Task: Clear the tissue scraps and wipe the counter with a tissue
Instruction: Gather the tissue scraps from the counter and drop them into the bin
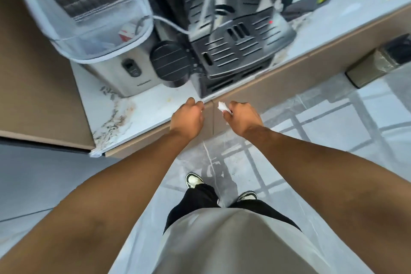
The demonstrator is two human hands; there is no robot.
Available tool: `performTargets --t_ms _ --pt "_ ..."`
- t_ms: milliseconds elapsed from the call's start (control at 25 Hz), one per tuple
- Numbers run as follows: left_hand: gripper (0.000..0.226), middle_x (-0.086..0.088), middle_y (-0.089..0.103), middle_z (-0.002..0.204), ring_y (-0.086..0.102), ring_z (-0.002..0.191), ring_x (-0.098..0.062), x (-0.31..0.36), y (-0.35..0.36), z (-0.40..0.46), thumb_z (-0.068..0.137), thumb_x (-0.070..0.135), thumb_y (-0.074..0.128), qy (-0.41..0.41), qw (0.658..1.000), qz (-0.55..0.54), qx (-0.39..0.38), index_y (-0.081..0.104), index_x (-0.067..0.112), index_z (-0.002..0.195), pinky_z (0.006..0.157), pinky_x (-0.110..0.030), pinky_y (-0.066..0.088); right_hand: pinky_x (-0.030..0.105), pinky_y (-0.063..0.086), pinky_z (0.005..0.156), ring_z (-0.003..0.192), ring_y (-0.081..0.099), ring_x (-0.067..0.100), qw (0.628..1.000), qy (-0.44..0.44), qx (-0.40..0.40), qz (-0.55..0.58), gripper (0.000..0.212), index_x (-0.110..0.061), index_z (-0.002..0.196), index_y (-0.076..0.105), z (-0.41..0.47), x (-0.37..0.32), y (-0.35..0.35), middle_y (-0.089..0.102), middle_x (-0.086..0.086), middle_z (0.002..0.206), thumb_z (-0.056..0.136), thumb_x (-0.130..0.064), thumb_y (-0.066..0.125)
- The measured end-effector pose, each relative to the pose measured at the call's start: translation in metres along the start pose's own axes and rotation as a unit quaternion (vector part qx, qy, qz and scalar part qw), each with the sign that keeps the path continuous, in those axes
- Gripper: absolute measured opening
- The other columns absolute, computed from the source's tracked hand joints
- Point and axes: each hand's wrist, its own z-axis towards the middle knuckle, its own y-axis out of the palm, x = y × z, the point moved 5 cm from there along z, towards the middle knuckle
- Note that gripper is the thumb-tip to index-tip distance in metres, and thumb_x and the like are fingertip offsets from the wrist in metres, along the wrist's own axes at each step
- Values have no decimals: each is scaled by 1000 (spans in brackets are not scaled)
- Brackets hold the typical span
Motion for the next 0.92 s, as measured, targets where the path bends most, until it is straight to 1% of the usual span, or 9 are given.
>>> performTargets --t_ms 120,240,320,400,520,600,680,800,920 --pt "27 -8 55 118 60 101 -34 77 16 10 92 18 48 59 998 25 -3 59 20 116 79 -41 52 34 36 63 84 60 39 998 43 33 11 21 -17 87 47 -21 72 -35 62 16 82 94 -36 50" --pt "28 -9 54 120 60 103 -36 155 38 20 91 19 47 114 991 58 -36 60 19 117 83 -46 53 34 37 63 84 61 40 994 82 77 19 22 -16 87 54 -46 145 -69 66 19 86 92 -37 51" --pt "29 -9 53 119 60 100 -38 196 49 26 91 18 47 130 988 73 -47 60 18 117 83 -48 53 33 38 64 85 61 40 989 113 91 31 25 -14 91 57 -62 187 -85 65 18 87 92 -38 51" --pt "29 -10 52 118 61 98 -38 245 59 33 91 16 47 161 983 77 -53 60 17 117 80 -46 53 33 38 64 84 59 37 984 146 96 45 23 -14 93 57 -80 234 -102 64 15 88 91 -36 50" --pt "29 -9 52 117 59 100 -38 316 67 48 91 15 46 209 974 71 -56 60 19 116 82 -47 53 32 36 64 74 49 32 973 193 108 63 20 -14 97 55 -104 297 -126 54 10 83 91 -32 48" --pt "29 -9 52 116 59 101 -38 358 72 61 91 15 46 237 967 76 -52 59 19 116 82 -47 53 31 37 62 71 47 30 963 223 124 82 19 -15 98 53 -114 332 -141 50 5 80 91 -31 47" --pt "28 -8 53 115 59 100 -36 400 80 77 92 15 45 271 958 80 -49 59 18 116 81 -45 53 32 41 62 72 50 30 953 245 141 108 18 -16 98 53 -118 365 -157 52 5 80 90 -32 48" --pt "28 -8 53 114 59 99 -34 466 97 107 93 16 45 309 947 78 -47 59 17 117 78 -43 52 37 49 68 78 55 33 935 288 164 129 21 -15 99 54 -122 425 -180 59 10 86 89 -33 48" --pt "26 -8 52 114 59 97 -34 528 118 148 93 15 47 335 938 71 -55 59 16 115 76 -42 49 38 51 70 82 57 36 923 316 183 125 24 -13 98 57 -114 489 -207 64 16 92 89 -33 49"
